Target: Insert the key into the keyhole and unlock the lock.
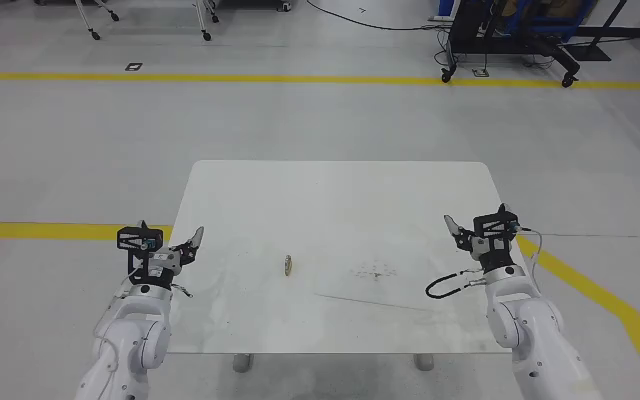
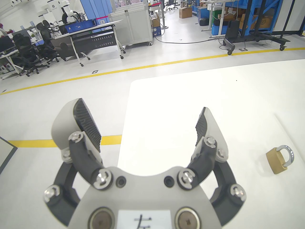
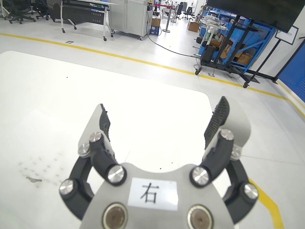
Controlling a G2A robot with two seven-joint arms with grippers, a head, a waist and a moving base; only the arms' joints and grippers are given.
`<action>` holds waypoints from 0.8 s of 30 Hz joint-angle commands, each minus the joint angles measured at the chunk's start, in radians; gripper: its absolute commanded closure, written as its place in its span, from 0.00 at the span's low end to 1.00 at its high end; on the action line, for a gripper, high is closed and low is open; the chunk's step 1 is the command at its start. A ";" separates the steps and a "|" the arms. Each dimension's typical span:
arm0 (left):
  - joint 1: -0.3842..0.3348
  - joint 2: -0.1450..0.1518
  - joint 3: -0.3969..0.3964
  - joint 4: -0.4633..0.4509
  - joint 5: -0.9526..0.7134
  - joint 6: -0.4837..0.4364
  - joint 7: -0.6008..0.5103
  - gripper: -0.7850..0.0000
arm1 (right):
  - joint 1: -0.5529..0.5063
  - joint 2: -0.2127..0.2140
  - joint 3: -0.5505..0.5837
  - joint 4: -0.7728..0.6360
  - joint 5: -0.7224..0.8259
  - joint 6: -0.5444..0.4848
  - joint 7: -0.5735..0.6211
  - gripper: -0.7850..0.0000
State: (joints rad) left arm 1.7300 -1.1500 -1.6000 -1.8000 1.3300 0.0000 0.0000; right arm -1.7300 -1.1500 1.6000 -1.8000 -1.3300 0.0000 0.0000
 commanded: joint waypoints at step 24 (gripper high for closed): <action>0.000 0.000 0.000 0.000 0.000 0.000 0.000 0.00 | 0.173 -0.008 -0.141 0.175 0.102 -0.288 0.062 0.00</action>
State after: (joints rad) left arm 1.7300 -1.1500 -1.6000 -1.8000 1.3300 0.0000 0.0000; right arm -1.5559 -1.1583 1.4586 -1.6231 -1.2264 -0.2929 0.0630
